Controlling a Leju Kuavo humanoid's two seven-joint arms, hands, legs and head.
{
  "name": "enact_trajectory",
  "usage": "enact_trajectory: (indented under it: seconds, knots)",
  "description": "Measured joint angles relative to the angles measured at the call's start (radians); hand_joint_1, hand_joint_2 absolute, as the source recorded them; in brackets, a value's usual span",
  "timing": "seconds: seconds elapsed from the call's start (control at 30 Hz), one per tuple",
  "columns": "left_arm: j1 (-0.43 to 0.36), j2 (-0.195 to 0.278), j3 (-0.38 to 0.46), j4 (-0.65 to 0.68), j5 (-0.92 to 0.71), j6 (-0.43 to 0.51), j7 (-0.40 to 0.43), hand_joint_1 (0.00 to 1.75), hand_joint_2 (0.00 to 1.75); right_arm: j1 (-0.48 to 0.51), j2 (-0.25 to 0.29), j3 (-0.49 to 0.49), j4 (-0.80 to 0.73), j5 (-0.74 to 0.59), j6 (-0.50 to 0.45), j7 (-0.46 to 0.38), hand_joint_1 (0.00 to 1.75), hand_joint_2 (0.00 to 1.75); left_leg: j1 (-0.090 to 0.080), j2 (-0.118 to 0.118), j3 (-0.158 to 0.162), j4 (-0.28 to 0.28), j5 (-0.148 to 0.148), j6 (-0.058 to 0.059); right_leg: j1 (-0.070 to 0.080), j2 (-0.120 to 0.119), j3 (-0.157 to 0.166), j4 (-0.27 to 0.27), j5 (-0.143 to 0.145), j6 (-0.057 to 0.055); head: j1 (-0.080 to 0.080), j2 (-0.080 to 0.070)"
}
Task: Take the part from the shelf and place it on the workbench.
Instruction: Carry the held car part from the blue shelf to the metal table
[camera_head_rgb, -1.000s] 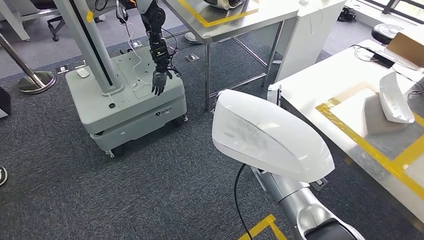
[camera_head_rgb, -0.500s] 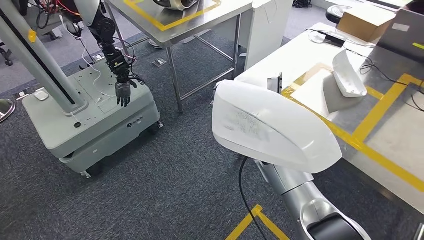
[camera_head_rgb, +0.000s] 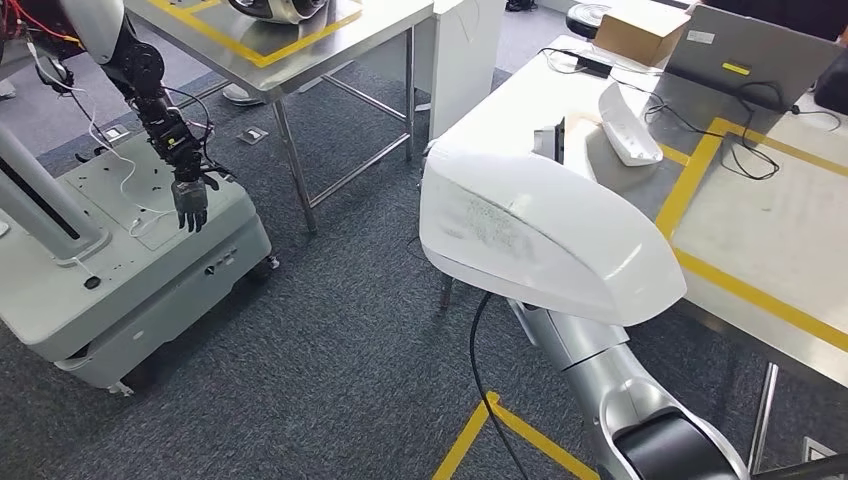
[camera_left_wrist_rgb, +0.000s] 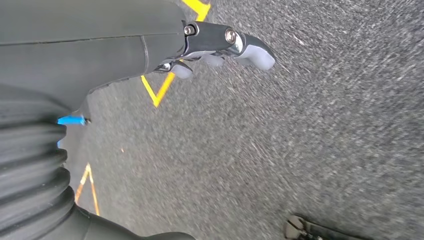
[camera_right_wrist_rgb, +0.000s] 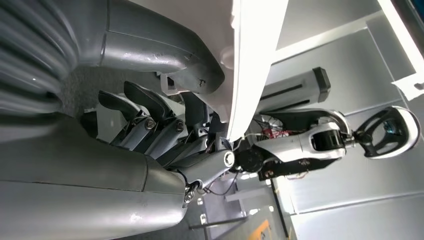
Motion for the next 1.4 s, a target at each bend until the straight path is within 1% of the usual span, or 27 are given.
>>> enact_trajectory:
  seconds: [0.03, 0.07, 0.1, 0.17, 0.23, 0.27, 0.33, 0.4, 0.47, 0.53, 0.57, 0.63, 0.7, 0.77, 0.83, 0.87, 0.9, 0.97, 1.0, 1.07, 1.1, 1.13, 1.2, 1.27, 1.33, 1.37, 1.4]
  knots:
    - [0.003, -0.001, 0.000, 0.000, 0.001, 0.000, 0.002, 0.00, 1.75, -0.001, -0.004, 0.000, 0.008, -0.004, 0.002, -0.004, 1.75, 1.75, -0.003, 0.013, 0.000, 0.000, -0.001, 0.002, 0.000, -0.005, -0.017, 0.040, -0.011, -0.001, 0.000, 0.000]
    - [0.004, -0.001, 0.001, 0.000, 0.002, 0.000, 0.003, 0.00, 1.75, -0.001, -0.008, 0.001, 0.016, -0.008, 0.004, -0.010, 1.75, 1.75, -0.005, 0.026, 0.000, 0.000, -0.001, 0.003, 0.002, -0.007, -0.013, 0.041, -0.003, -0.005, 0.000, 0.000]
    - [0.005, -0.001, 0.003, 0.000, 0.003, 0.000, 0.004, 0.00, 1.75, -0.002, -0.014, 0.001, 0.023, -0.012, 0.007, -0.014, 1.75, 1.75, -0.007, 0.038, 0.001, 0.000, -0.002, 0.004, 0.004, -0.012, 0.011, 0.000, 0.020, -0.010, 0.000, 0.000]
    - [0.004, -0.004, 0.006, 0.001, 0.006, 0.000, 0.005, 0.00, 1.75, -0.008, -0.022, 0.001, 0.030, -0.019, 0.012, -0.022, 1.75, 1.75, -0.012, 0.062, 0.005, 0.001, -0.005, 0.004, 0.018, -0.054, 0.094, -0.144, 0.075, -0.030, 0.000, 0.000]
    - [0.003, -0.006, 0.008, 0.001, 0.007, 0.000, 0.006, 0.00, 1.75, -0.016, -0.026, 0.001, 0.033, -0.021, 0.015, -0.024, 1.75, 1.75, -0.016, 0.085, 0.009, 0.001, -0.009, -0.002, 0.031, -0.092, 0.140, -0.234, 0.098, -0.045, -0.003, 0.000]
    - [0.001, -0.006, 0.010, 0.001, 0.009, 0.000, 0.006, 0.00, 1.75, -0.019, -0.027, 0.001, 0.035, -0.021, 0.016, -0.026, 1.75, 1.75, -0.016, 0.097, 0.011, 0.000, -0.010, -0.006, 0.034, -0.093, 0.140, -0.242, 0.097, -0.049, -0.004, 0.000]
    - [-0.005, -0.005, 0.014, 0.001, 0.013, 0.004, 0.003, 0.00, 1.75, -0.019, -0.033, 0.001, 0.036, -0.023, 0.017, -0.031, 1.75, 1.75, -0.014, 0.113, 0.016, -0.001, -0.014, -0.017, 0.030, -0.065, 0.142, -0.252, 0.106, -0.053, -0.005, 0.000]
    - [-0.013, -0.005, 0.017, 0.000, 0.017, 0.007, -0.002, 0.00, 1.75, -0.018, -0.038, 0.001, 0.035, -0.028, 0.016, -0.038, 1.75, 1.75, -0.013, 0.074, 0.005, 0.031, -0.038, -0.028, 0.019, -0.040, 0.149, -0.265, 0.116, -0.061, -0.007, 0.000]
    - [-0.019, 0.000, 0.018, 0.000, 0.014, 0.008, -0.006, 0.00, 1.75, -0.015, -0.039, 0.002, 0.034, -0.032, 0.016, -0.041, 1.75, 1.75, -0.008, 0.009, -0.044, 0.139, -0.095, -0.038, 0.011, -0.016, 0.151, -0.271, 0.121, -0.066, -0.010, 0.000]
    - [-0.023, 0.010, 0.018, 0.000, 0.007, 0.006, -0.008, 0.00, 1.75, -0.007, -0.039, 0.003, 0.034, -0.035, 0.018, -0.042, 1.75, 1.75, -0.005, -0.011, -0.098, 0.251, -0.132, -0.045, 0.007, 0.013, 0.149, -0.268, 0.122, -0.066, -0.012, 0.000]
    - [-0.024, 0.015, 0.018, 0.000, 0.004, 0.005, -0.011, 0.00, 1.75, -0.003, -0.039, 0.004, 0.034, -0.037, 0.019, -0.045, 1.75, 1.75, -0.004, -0.013, -0.106, 0.265, -0.124, -0.047, 0.005, 0.028, 0.149, -0.265, 0.121, -0.064, -0.012, 0.000]
    - [-0.026, 0.024, 0.018, -0.001, 0.000, 0.006, -0.020, 0.00, 1.75, 0.002, -0.039, 0.004, 0.034, -0.040, 0.019, -0.053, 1.75, 1.75, 0.001, -0.025, -0.071, 0.180, -0.060, -0.051, -0.001, 0.058, 0.148, -0.257, 0.118, -0.057, -0.012, 0.000]
    - [-0.026, 0.029, 0.019, -0.001, -0.010, 0.007, -0.025, 0.00, 1.75, 0.006, -0.039, 0.004, 0.033, -0.043, 0.017, -0.060, 1.75, 1.75, 0.011, -0.075, -0.014, 0.055, -0.012, -0.056, -0.004, 0.085, 0.141, -0.245, 0.113, -0.043, -0.013, 0.000]
    - [-0.024, 0.033, 0.018, -0.001, -0.023, 0.007, -0.022, 0.00, 1.75, 0.018, -0.039, 0.004, 0.029, -0.047, 0.016, -0.065, 1.75, 1.75, 0.014, -0.103, 0.008, 0.007, -0.007, -0.051, -0.006, 0.110, 0.130, -0.241, 0.116, -0.026, -0.014, 0.000]
    - [-0.020, 0.035, 0.018, 0.000, -0.029, 0.003, -0.019, 0.00, 1.75, 0.036, -0.042, 0.004, 0.026, -0.050, 0.015, -0.068, 1.75, 1.75, 0.012, -0.079, 0.009, 0.004, -0.003, -0.037, -0.009, 0.132, 0.123, -0.246, 0.123, -0.011, -0.015, 0.000]
    - [-0.017, 0.036, 0.018, 0.000, -0.031, 0.000, -0.017, 0.00, 1.75, 0.043, -0.044, 0.004, 0.026, -0.051, 0.015, -0.070, 1.75, 1.75, 0.012, -0.067, 0.009, 0.002, -0.001, -0.029, -0.008, 0.123, 0.119, -0.241, 0.121, -0.007, -0.014, 0.000]
    - [-0.014, 0.037, 0.018, 0.000, -0.033, -0.003, -0.012, 0.00, 1.75, 0.049, -0.046, 0.004, 0.026, -0.053, 0.015, -0.072, 1.75, 1.75, 0.013, -0.054, 0.009, 0.000, 0.001, -0.021, -0.006, 0.098, 0.106, -0.218, 0.107, -0.003, -0.011, 0.000]
    - [-0.006, 0.039, 0.018, 0.000, -0.035, -0.006, 0.002, 0.00, 1.75, 0.054, -0.046, 0.004, 0.026, -0.056, 0.015, -0.078, 1.75, 1.75, 0.009, -0.027, 0.007, -0.003, 0.002, -0.011, -0.001, 0.026, 0.053, -0.111, 0.051, 0.001, -0.005, 0.000]
    - [0.000, 0.040, 0.018, 0.000, -0.037, -0.008, 0.013, 0.00, 1.75, 0.059, -0.046, 0.004, 0.027, -0.057, 0.016, -0.081, 1.75, 1.75, 0.005, -0.013, 0.007, -0.003, 0.001, -0.008, -0.001, 0.004, 0.019, -0.040, 0.021, 0.002, -0.003, 0.000]
    - [0.007, 0.043, 0.018, 0.000, -0.043, -0.012, 0.039, 0.00, 1.75, 0.072, -0.046, 0.005, 0.030, -0.057, 0.021, -0.092, 1.75, 1.75, -0.001, 0.016, 0.006, -0.002, -0.001, -0.004, 0.000, -0.008, -0.018, 0.041, 0.000, -0.001, -0.003, 0.000]
    - [0.009, 0.045, 0.018, 0.000, -0.047, -0.015, 0.050, 0.00, 1.75, 0.078, -0.046, 0.005, 0.033, -0.058, 0.024, -0.098, 1.75, 1.75, -0.003, 0.030, 0.007, -0.002, -0.002, -0.003, 0.001, -0.010, -0.007, 0.024, 0.017, -0.005, -0.003, 0.000]
    - [0.010, 0.046, 0.018, 0.000, -0.050, -0.017, 0.057, 0.00, 1.75, 0.082, -0.047, 0.005, 0.035, -0.058, 0.026, -0.104, 1.75, 1.75, -0.006, 0.043, 0.008, -0.002, -0.003, -0.003, 0.004, -0.017, 0.024, -0.033, 0.046, -0.012, -0.003, 0.000]
    - [0.009, 0.047, 0.016, -0.001, -0.052, -0.021, 0.060, 0.00, 1.75, 0.083, -0.047, 0.004, 0.037, -0.059, 0.032, -0.111, 1.75, 1.75, -0.011, 0.068, 0.012, -0.003, -0.006, -0.004, 0.016, -0.054, 0.101, -0.177, 0.095, -0.031, -0.004, 0.000]
    - [0.008, 0.049, 0.014, -0.001, -0.053, -0.023, 0.060, 0.00, 1.75, 0.082, -0.047, 0.004, 0.038, -0.059, 0.037, -0.114, 1.75, 1.75, -0.012, 0.088, 0.015, -0.003, -0.009, -0.012, 0.028, -0.075, 0.133, -0.241, 0.108, -0.045, -0.007, 0.000]
    - [0.006, 0.052, 0.014, -0.001, -0.052, -0.018, 0.054, 0.00, 1.75, 0.082, -0.049, 0.001, 0.042, -0.058, 0.041, -0.114, 1.75, 1.75, -0.012, 0.108, 0.021, -0.007, -0.010, -0.024, 0.029, -0.056, 0.131, -0.247, 0.113, -0.052, -0.008, 0.000]
    - [0.004, 0.053, 0.014, -0.001, -0.049, -0.014, 0.047, 0.00, 1.75, 0.082, -0.049, -0.001, 0.045, -0.056, 0.046, -0.114, 1.75, 1.75, -0.011, 0.102, 0.023, -0.005, -0.013, -0.030, 0.027, -0.045, 0.134, -0.253, 0.117, -0.056, -0.008, 0.000]
    - [0.003, 0.055, 0.014, -0.002, -0.046, -0.010, 0.038, 0.00, 1.75, 0.080, -0.050, -0.003, 0.050, -0.055, 0.051, -0.116, 1.75, 1.75, -0.010, 0.081, 0.019, 0.007, -0.024, -0.036, 0.022, -0.034, 0.137, -0.260, 0.122, -0.061, -0.008, 0.000]
